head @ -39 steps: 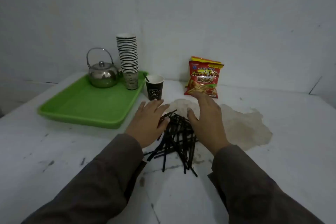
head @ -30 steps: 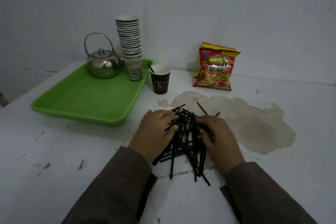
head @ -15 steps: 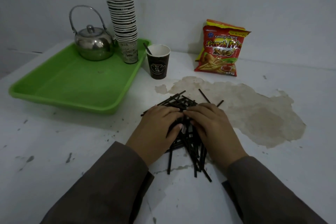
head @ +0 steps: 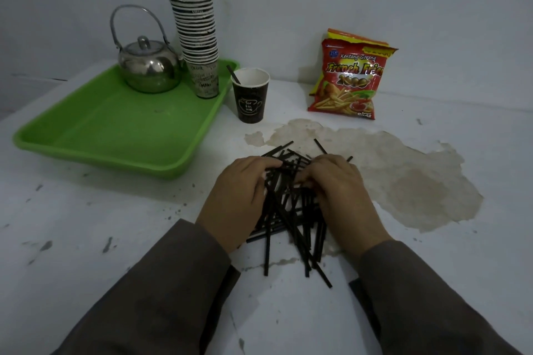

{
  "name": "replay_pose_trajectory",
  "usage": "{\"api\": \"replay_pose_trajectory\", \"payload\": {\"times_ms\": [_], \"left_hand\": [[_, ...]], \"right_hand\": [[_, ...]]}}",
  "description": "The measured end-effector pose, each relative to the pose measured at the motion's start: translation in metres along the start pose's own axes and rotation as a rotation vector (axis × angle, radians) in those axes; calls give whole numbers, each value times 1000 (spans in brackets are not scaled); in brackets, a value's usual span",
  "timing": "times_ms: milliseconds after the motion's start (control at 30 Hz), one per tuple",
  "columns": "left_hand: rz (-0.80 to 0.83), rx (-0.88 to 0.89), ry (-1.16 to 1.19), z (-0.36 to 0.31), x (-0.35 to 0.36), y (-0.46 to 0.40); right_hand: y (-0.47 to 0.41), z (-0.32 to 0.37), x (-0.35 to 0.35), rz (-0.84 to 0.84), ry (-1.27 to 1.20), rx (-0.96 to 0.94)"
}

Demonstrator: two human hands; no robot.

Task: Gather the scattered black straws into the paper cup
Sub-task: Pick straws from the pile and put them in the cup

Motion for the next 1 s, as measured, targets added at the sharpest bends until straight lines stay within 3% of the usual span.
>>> {"api": "replay_pose_trajectory", "payload": {"times_ms": [100, 200, 267, 500, 800, 1000], "left_hand": [[73, 36, -12, -2, -2, -1], [408, 88, -79, -5, 9, 3], [510, 164, -120, -4, 15, 6], [403, 216, -133, 3, 9, 2], [385, 245, -188, 1, 11, 3], [283, 253, -3, -14, 9, 1]], "right_hand": [[2, -8, -15, -149, -261, 253], [8, -15, -29, -305, -404, 401], [10, -18, -34, -387, -507, 463], [12, -15, -34, -289, -711, 529], [14, -5, -30, -172, -684, 436], [13, -5, -32, -128, -727, 435]]}}
Point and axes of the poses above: each hand's wrist, its own y-axis away from the middle knuckle, its own x-axis out of the palm, z = x × y, the point moved 2 cm from there along -y, towards the middle knuckle, and after that the axes turned 12 degrees about y, right-handed, at the moved point
